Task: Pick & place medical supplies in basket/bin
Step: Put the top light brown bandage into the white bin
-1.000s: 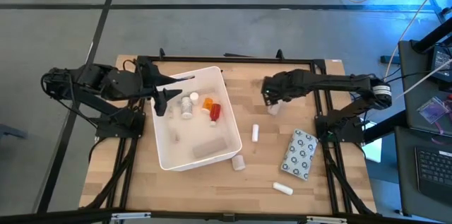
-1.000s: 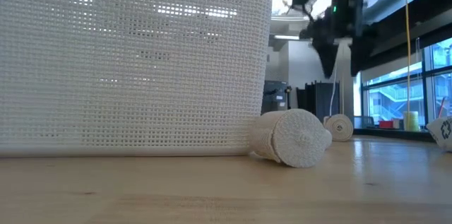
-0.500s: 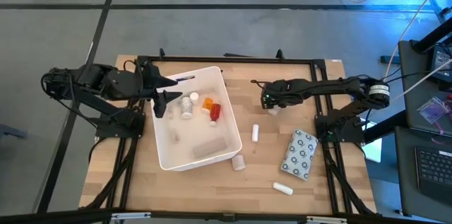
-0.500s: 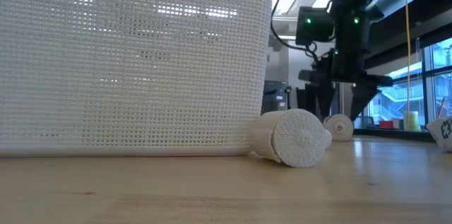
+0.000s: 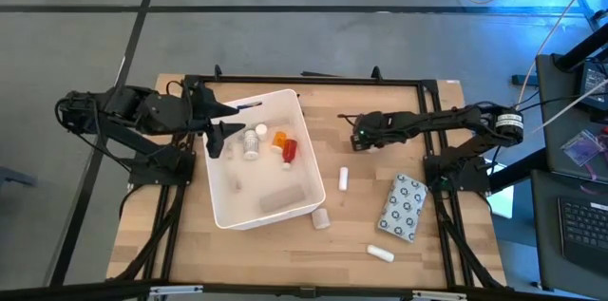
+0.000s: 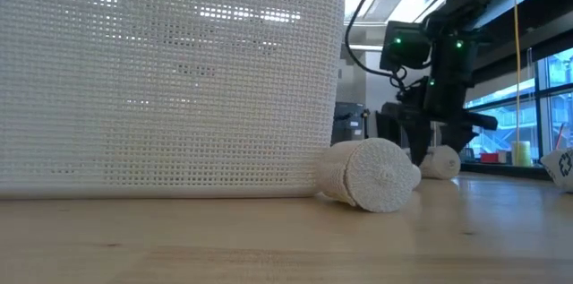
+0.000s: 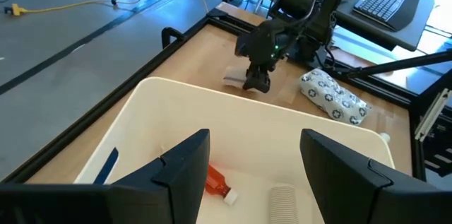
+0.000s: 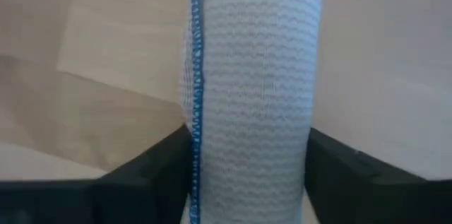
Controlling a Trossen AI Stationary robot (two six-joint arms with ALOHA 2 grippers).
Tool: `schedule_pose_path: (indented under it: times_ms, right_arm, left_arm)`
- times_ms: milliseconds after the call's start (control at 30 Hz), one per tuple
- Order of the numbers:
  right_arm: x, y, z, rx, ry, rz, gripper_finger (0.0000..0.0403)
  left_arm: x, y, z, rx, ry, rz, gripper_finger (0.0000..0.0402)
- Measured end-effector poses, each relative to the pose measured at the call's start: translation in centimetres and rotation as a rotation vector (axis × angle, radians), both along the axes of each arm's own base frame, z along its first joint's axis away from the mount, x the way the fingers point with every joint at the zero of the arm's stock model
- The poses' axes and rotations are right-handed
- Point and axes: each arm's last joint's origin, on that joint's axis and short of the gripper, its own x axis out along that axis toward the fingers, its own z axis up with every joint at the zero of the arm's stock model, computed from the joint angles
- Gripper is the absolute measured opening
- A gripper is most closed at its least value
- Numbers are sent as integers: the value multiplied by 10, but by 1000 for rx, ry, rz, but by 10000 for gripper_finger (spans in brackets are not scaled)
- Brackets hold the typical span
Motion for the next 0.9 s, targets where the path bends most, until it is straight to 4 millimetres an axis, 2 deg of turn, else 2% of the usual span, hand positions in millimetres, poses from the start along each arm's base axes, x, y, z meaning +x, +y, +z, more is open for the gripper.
schedule_pose_path:
  times_ms: [200, 300, 400, 567, 667, 733, 800, 900]
  right_arm:
    - [11, -1, 10, 5, -44, 145, 104]
    - [25, -5, 31, -27, -105, 219, 94]
    - [41, -10, 68, -94, -200, 281, 94]
    - [63, -15, 152, -255, -377, 405, 94]
    - [74, -10, 206, -393, -511, 512, 94]
    - [82, -2, 234, -472, -611, 593, 94]
    - [90, 7, 253, -519, -689, 679, 94]
    - [108, 23, 264, -562, -750, 812, 94]
  left_arm:
    - [0, 0, 0, -1, -1, 1, 214]
    - [0, 0, 0, -1, -1, 1, 214]
    - [0, 0, 0, 0, 0, 0, 214]
    - [0, 0, 0, -1, -1, 0, 214]
    - [0, 0, 0, -1, -1, 0, 214]
    - [0, 0, 0, -1, 0, 0, 214]
    - [0, 0, 0, -15, -4, -3, 214]
    - [0, -1, 0, -68, -9, -26, 214]
